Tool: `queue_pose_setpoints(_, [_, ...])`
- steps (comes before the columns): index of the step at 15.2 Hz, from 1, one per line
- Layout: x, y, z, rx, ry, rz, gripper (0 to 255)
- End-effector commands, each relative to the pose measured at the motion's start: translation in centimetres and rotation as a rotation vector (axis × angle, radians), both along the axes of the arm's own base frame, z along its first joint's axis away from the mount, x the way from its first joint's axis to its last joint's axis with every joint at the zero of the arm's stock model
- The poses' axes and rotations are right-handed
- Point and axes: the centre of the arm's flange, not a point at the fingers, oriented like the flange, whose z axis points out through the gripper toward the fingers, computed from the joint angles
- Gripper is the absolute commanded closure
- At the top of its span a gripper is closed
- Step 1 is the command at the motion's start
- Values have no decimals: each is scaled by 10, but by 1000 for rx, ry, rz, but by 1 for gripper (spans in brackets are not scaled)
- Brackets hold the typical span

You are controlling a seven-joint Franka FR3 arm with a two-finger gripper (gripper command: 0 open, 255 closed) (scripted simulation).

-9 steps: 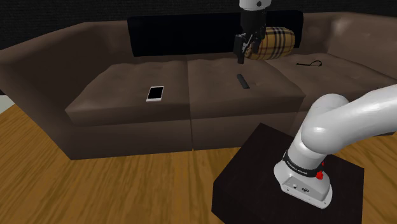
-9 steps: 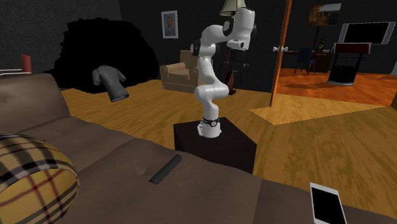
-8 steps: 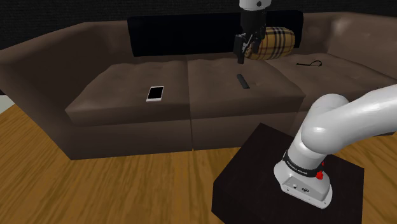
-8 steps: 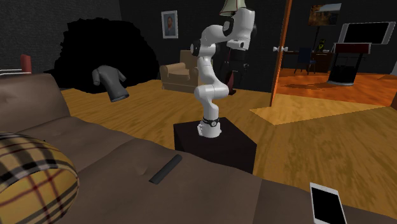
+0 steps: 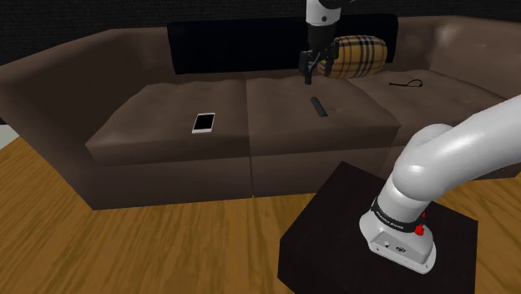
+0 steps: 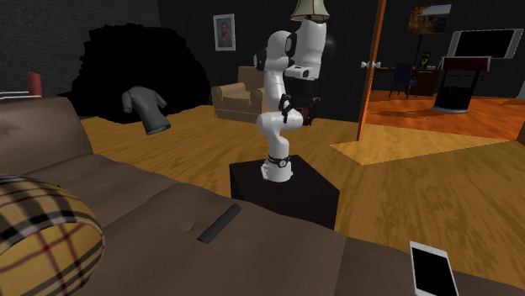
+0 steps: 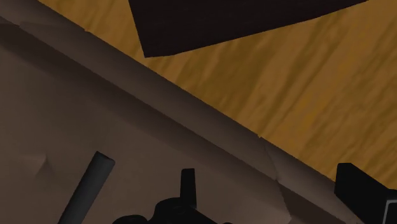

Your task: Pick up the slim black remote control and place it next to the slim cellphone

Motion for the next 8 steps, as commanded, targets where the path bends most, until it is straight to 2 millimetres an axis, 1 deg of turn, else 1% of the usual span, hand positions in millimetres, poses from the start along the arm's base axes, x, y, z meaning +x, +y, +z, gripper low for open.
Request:
queue_pose_setpoints(1, [16,-21,-12,14,7,-37,0])
queue_pose_setpoints(8, [63,-99,-57,62,33,-164,0])
